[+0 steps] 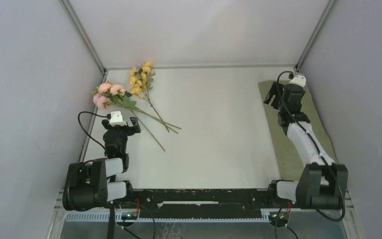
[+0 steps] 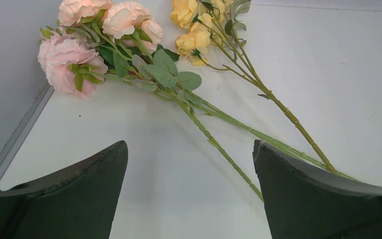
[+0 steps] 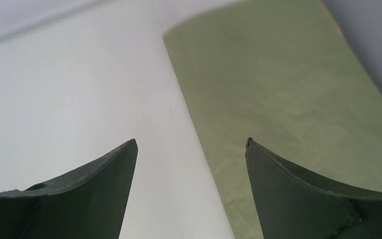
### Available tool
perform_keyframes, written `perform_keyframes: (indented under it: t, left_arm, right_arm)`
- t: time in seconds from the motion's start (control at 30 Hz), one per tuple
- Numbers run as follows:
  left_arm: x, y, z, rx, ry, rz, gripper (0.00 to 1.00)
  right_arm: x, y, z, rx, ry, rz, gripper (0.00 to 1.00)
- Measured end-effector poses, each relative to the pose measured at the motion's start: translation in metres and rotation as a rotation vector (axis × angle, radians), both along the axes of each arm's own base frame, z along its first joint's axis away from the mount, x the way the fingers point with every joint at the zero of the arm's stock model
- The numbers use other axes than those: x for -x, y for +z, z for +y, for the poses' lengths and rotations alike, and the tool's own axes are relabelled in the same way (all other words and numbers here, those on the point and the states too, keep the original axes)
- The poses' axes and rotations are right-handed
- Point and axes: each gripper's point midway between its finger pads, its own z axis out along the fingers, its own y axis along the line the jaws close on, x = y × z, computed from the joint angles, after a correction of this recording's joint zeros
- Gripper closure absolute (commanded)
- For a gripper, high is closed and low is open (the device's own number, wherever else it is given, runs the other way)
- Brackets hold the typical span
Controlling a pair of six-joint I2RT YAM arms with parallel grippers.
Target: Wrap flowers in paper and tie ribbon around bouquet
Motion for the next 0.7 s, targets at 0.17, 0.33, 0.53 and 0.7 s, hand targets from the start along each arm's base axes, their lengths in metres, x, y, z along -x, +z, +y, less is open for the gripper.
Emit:
perform_keyframes:
  t: [0.17,0.33,0.53,0.7]
  left_arm:
    - [0.000,-0.001,0.000,0.000,0.000,0.004,0.00]
    - [0.001,-0.002,0.000,0.001,0.001,0.012,0.00]
    - [-0.025,0.032,-0.002,-0.052,-0.063,0.157,0.03]
    - [-0.043,0.120,-0.003,-0.140,-0.119,0.191,0.05]
  right_arm:
    - [-0.008,-0.058,-0.004,-0.022,-0.003,0.348,0.15]
    - [0.007,-0.119,-0.011,-0.071,0.004,0.646,0.13]
    - [0.021,-0.161,-0.031,-0.175,-0.031,0.851,0.10]
    - [0.008,-0.175,-0.034,-0.191,-0.014,0.922,0.16]
